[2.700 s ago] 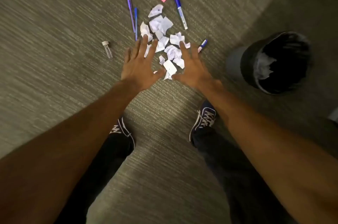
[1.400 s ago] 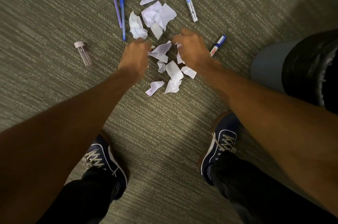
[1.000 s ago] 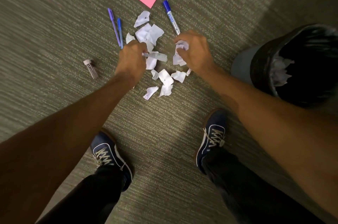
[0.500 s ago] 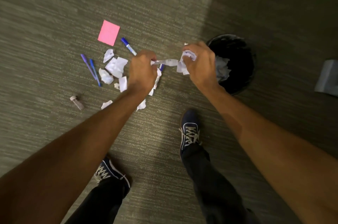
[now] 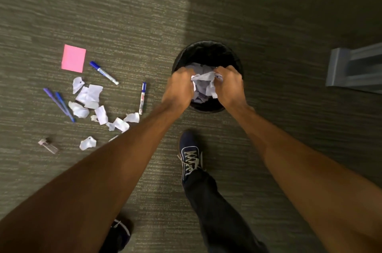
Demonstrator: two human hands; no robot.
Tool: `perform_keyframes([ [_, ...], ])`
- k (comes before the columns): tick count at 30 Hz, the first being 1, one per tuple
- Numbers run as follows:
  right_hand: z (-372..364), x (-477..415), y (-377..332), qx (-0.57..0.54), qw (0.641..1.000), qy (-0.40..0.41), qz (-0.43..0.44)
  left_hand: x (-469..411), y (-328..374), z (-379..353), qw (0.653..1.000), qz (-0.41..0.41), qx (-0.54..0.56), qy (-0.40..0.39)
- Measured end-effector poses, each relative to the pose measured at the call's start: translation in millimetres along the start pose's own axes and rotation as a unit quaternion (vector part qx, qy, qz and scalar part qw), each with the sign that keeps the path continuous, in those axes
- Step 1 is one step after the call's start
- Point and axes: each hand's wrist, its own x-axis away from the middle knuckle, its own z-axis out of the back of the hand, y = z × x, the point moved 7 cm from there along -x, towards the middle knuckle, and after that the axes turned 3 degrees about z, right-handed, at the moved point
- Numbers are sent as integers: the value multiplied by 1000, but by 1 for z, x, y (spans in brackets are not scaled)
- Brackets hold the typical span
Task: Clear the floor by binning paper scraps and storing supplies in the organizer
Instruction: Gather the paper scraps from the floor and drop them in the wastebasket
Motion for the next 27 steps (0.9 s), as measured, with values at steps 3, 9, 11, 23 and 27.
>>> perform_keyframes([
  [3,-19,-10,10,4,999,-44,-3,-9,-6,-18,1000,5,-5,-6],
  [9,-32,-19,4,6,996,-85,26,-16,-12,-34,999,-6,-10,-53],
  [11,-29,-17,0,11,996,-87,32,-14,-9,-33,998,-24,-17,-62],
  [23,16,14,-35,85,995,-35,38,45,-20,33,988,-78,-129,19],
  [27,28,34,-81,65,994,-15,90,78,-49,65,988,-27,-149,31],
])
